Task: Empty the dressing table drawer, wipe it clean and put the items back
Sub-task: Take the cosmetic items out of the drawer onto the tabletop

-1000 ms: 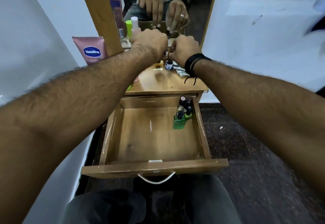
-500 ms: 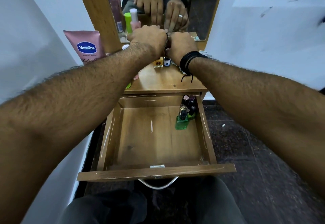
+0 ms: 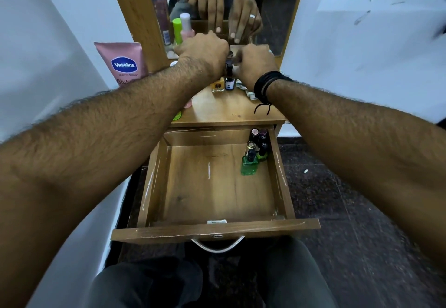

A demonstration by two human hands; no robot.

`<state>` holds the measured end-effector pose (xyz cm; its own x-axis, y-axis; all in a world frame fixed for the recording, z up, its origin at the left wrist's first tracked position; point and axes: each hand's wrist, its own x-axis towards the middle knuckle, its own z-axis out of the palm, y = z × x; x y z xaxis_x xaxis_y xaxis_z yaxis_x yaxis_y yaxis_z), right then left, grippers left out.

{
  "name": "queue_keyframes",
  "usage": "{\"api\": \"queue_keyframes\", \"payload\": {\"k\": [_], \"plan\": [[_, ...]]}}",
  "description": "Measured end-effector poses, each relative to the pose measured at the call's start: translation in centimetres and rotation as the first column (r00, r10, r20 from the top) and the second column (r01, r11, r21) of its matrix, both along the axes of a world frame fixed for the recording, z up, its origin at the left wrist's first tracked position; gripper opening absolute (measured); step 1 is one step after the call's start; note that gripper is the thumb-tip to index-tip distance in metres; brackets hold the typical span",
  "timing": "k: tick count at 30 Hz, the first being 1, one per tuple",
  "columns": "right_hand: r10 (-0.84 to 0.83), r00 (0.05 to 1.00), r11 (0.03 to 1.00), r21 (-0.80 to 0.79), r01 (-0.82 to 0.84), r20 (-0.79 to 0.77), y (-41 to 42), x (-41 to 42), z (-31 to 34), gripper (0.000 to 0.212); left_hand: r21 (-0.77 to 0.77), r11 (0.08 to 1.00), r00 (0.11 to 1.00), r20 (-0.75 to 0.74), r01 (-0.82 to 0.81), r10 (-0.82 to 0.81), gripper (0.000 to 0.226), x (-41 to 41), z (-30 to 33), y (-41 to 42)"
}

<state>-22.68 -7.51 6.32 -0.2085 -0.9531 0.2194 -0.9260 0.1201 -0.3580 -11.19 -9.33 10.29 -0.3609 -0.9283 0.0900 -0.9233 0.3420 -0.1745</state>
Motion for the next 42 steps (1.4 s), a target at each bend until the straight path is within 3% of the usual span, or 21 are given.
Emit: {"api": "queue_keyframes", "payload": {"k": [4,8,14,19,25,33,42], "plan": [[0.008,1.0,1.0,-0.021,-0.008,0.025,2.6,-0.6,0.4,0.019,-0.068,0.991,0.988,-0.098,0.111,-0.118,0.033,0.2,0.7,2.7],[0.02,0.999,1.0,-0.009,-0.02,-0.033,6.4,-0.4,-0.6,0.019,-0.067,0.981,0.978,-0.084,0.183,-0.189,0.033,0.0,0.1,6.7],[0.009,0.997,0.982,0.188,0.005,-0.075,11.8,-0.9,-3.9,0.017,0.123,0.961,0.968,-0.069,0.248,-0.241,0.023,0.0,-3.8,11.7],[-0.029,0.999,0.951,0.306,0.041,-0.042,14.5,-1.9,-6.3,0.026,0.279,0.927,0.967,-0.048,0.252,-0.249,0.03,0.3,-8.1,13.8],[-0.012,0.996,0.928,0.37,0.043,-0.087,15.0,-2.0,-8.1,0.034,0.33,0.913,0.969,-0.024,0.239,-0.245,0.026,0.3,-10.6,14.1],[0.006,0.984,0.935,0.349,0.058,-0.179,14.3,-2.0,-9.3,0.022,0.359,0.908,0.976,-0.067,0.216,-0.206,0.027,0.0,-11.0,13.6],[0.023,0.984,0.941,0.337,0.038,-0.176,14.5,-2.1,-9.2,0.012,0.374,0.902,0.977,-0.089,0.214,-0.195,0.029,-0.5,-11.2,13.4]]}}
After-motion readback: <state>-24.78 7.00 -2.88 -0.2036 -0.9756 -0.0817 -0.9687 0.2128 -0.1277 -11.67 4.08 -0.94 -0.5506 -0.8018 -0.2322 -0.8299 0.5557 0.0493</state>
